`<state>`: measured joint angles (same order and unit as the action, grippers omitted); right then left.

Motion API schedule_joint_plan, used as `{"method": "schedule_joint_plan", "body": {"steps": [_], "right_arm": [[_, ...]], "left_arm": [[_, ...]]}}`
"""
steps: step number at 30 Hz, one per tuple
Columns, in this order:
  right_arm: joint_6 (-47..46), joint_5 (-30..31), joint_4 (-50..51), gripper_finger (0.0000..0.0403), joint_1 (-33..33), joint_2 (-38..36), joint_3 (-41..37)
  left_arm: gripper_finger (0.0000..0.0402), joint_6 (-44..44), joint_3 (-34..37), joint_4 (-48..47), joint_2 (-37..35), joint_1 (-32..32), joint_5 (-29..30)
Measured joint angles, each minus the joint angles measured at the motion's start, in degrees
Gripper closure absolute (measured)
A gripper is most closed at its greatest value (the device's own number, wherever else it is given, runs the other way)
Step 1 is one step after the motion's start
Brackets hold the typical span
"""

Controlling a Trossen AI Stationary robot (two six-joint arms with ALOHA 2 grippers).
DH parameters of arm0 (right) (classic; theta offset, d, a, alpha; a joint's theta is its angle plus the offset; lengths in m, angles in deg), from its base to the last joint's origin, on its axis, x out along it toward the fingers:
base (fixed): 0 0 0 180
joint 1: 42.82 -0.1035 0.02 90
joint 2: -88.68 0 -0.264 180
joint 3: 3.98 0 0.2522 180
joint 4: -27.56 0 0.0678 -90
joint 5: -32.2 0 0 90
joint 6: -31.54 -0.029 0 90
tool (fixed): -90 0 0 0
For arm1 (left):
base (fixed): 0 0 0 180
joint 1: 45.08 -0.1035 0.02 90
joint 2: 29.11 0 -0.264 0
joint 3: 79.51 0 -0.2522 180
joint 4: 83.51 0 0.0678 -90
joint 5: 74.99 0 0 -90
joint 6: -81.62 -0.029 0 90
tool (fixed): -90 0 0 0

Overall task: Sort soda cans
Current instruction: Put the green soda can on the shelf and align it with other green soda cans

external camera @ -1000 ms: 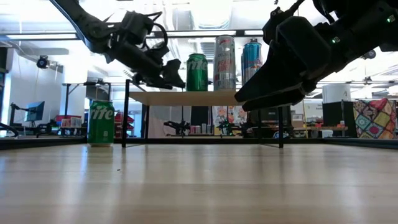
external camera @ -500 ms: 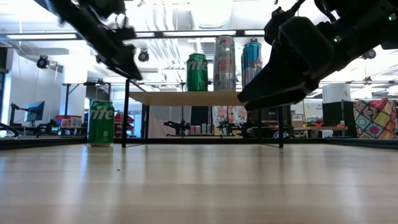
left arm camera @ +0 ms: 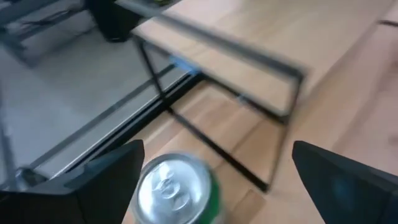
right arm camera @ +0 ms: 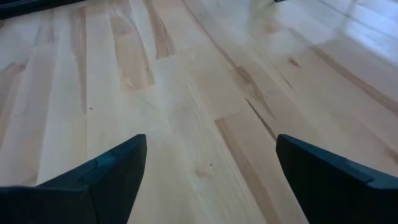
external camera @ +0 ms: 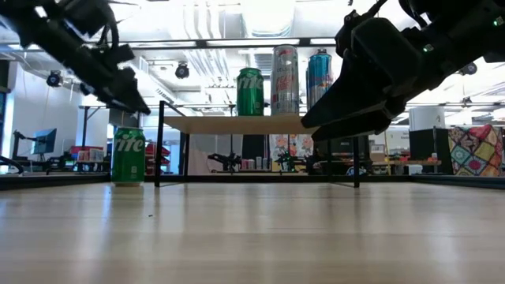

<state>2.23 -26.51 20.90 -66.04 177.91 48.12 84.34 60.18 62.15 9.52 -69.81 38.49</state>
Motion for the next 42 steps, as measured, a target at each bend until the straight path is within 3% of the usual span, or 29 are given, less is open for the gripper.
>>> {"method": "schedule_joint_plan", "body": {"steps": [10,19,33,42], "right_arm": [[0.19,-0.02,0.06,0.0058,-0.03,0.0,0.0],[0.3,-0.02,0.07,0.0058,-0.03,0.0,0.0],[1.63,-0.02,0.66,0.0058,-0.14,-0.86,0.0],[2.37,-0.02,2.35,0.0058,-0.14,-2.57,0.0]], "left_arm": [[0.0003,4.42,5.39,2.74,0.09,-3.35,7.8],[0.0004,4.46,8.24,7.07,2.75,-6.69,1.52],[0.0064,4.32,8.37,12.0,11.0,-8.69,-0.42],[0.0093,8.34,8.28,9.95,10.26,-9.18,0.07]]}}
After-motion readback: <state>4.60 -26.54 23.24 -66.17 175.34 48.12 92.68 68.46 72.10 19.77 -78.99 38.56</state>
